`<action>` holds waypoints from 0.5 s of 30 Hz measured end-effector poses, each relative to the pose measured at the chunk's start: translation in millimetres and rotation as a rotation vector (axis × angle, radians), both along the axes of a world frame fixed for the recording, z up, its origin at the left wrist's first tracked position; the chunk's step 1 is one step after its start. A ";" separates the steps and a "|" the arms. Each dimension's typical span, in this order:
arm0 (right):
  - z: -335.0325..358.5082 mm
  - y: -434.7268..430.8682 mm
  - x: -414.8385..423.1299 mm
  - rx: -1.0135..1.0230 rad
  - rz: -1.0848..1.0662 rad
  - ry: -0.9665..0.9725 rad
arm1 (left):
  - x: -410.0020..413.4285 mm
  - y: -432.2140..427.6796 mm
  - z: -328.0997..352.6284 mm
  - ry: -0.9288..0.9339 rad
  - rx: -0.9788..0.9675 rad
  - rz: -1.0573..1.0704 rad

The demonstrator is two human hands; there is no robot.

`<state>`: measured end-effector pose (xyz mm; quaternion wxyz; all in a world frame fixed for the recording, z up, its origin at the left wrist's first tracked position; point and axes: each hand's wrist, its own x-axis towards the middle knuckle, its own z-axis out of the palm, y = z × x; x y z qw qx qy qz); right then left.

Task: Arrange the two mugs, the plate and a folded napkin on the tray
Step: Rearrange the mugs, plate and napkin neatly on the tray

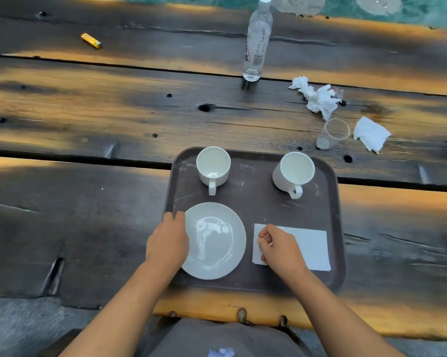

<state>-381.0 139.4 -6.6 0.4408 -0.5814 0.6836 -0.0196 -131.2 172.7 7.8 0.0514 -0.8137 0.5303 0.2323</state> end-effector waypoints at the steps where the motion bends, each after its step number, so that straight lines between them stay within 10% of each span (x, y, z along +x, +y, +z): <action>1: 1.0 1.6 -8.3 -0.011 0.004 0.000 | -7.0 -1.1 2.3 0.008 -0.003 -0.011; 15: 5.7 28.1 -102.2 -0.173 0.260 0.190 | -146.1 13.2 1.6 0.281 -0.098 -0.426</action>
